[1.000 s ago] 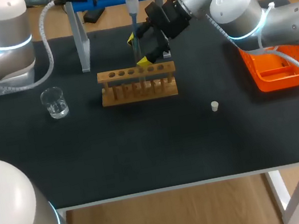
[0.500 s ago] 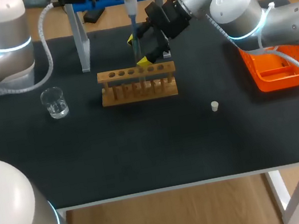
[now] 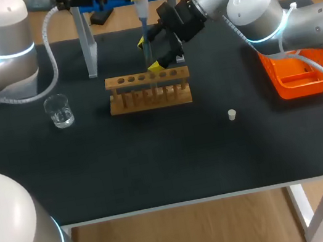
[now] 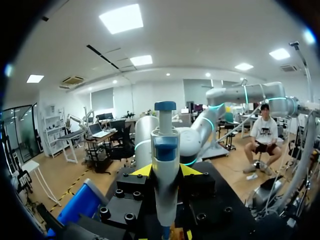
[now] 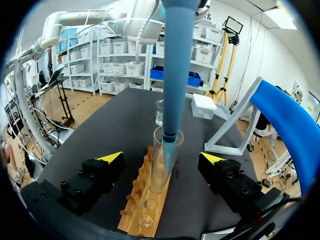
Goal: Invert the test tube, pick up the pipette, mount the tip to pipette, aspirate from beaker and dispense into the tube, eject the tip, return the pipette, and cap with the stopper.
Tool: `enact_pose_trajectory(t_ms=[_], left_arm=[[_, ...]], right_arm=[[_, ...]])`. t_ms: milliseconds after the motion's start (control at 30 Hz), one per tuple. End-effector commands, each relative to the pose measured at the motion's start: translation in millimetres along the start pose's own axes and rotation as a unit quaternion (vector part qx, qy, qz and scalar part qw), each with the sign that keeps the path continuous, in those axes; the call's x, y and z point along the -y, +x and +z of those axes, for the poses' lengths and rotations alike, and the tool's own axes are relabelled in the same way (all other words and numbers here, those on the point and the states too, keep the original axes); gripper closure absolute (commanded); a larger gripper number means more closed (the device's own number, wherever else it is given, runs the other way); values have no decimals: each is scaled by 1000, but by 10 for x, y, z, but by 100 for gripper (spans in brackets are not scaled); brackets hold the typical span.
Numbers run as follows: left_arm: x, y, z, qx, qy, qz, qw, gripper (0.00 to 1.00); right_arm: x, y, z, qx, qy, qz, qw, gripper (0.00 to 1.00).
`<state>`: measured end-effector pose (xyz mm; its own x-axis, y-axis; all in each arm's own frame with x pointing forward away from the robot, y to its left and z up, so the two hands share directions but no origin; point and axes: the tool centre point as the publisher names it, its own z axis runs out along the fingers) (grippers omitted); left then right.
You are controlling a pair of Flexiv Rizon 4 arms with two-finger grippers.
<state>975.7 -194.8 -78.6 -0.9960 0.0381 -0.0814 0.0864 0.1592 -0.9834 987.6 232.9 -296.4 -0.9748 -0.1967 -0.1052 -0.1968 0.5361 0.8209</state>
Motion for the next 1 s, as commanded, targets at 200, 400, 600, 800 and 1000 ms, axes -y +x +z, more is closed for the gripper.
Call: enact_pose_trajectory(t_ms=[200, 400, 600, 800, 1000], left_arm=[[4, 33, -22, 2, 2, 6, 1000, 100], [14, 62, -17, 2, -1, 18, 1000, 100], [18, 69, -17, 3, 0, 20, 1000, 100], [1, 58, -6, 1, -1, 17, 1000, 100], [-14, 41, 3, -2, -3, 12, 1000, 100]], right_arm=[[-4, 4, -16, 0, 1, 0, 1000, 0], [-4, 4, -16, 0, 1, 0, 1000, 0], [-4, 4, -16, 0, 1, 0, 1000, 0], [-4, 4, -16, 0, 1, 0, 1000, 0], [-4, 4, -16, 0, 1, 0, 1000, 0]])
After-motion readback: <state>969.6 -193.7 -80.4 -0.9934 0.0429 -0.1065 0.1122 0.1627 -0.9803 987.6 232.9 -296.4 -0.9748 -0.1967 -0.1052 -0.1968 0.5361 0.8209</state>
